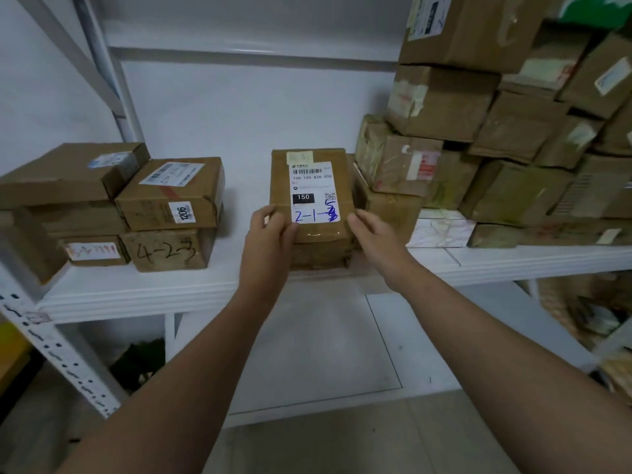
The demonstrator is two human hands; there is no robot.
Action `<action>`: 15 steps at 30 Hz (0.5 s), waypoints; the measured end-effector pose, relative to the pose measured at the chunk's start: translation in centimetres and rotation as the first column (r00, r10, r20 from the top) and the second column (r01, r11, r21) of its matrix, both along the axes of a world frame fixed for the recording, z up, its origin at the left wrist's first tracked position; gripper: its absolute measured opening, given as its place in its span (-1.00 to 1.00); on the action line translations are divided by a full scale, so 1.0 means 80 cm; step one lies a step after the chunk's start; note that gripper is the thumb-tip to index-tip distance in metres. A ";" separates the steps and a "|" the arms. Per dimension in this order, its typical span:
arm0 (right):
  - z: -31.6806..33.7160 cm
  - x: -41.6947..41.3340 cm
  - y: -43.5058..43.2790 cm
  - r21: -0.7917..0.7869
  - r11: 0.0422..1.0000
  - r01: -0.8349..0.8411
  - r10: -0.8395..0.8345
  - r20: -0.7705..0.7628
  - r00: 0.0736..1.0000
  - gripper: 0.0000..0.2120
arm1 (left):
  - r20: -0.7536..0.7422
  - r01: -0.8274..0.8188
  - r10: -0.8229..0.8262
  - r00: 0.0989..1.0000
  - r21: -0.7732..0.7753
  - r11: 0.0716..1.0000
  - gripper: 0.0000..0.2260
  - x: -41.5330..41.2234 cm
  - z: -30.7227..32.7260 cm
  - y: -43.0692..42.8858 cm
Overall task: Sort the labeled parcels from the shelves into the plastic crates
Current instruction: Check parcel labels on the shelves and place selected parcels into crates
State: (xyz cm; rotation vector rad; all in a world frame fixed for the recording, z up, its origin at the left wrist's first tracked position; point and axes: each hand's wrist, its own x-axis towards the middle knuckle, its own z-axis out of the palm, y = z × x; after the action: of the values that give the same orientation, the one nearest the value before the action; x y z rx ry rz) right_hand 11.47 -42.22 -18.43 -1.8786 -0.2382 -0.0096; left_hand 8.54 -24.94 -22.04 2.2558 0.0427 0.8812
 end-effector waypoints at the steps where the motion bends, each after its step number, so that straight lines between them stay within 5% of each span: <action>1: -0.004 -0.001 0.001 0.005 1.000 0.001 -0.001 0.022 1.000 -0.56 | 0.028 -0.009 0.010 1.000 -0.049 0.999 -0.86 -0.007 -0.003 -0.004; 3: -0.010 -0.007 0.001 0.046 0.999 0.011 -0.014 0.061 0.998 -0.64 | 0.062 -0.014 0.027 0.998 -0.204 0.979 -0.84 -0.022 -0.007 -0.012; 7: -0.024 -0.026 -0.008 0.163 0.986 -0.029 0.016 0.081 0.997 -0.73 | -0.008 0.097 -0.117 0.993 -0.502 0.859 -0.44 -0.053 -0.010 -0.016; 15: -0.040 -0.064 -0.013 0.185 0.981 -0.055 0.043 0.071 0.997 -0.68 | -0.028 0.187 -0.298 0.954 -0.721 0.667 -0.71 -0.098 -0.006 -0.019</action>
State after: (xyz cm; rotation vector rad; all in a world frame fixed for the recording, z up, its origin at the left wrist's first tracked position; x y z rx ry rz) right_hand 6.33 -43.25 -21.64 -1.6868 -0.3189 -0.0597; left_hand 0.69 -26.45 -22.53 1.5236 0.1235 0.4316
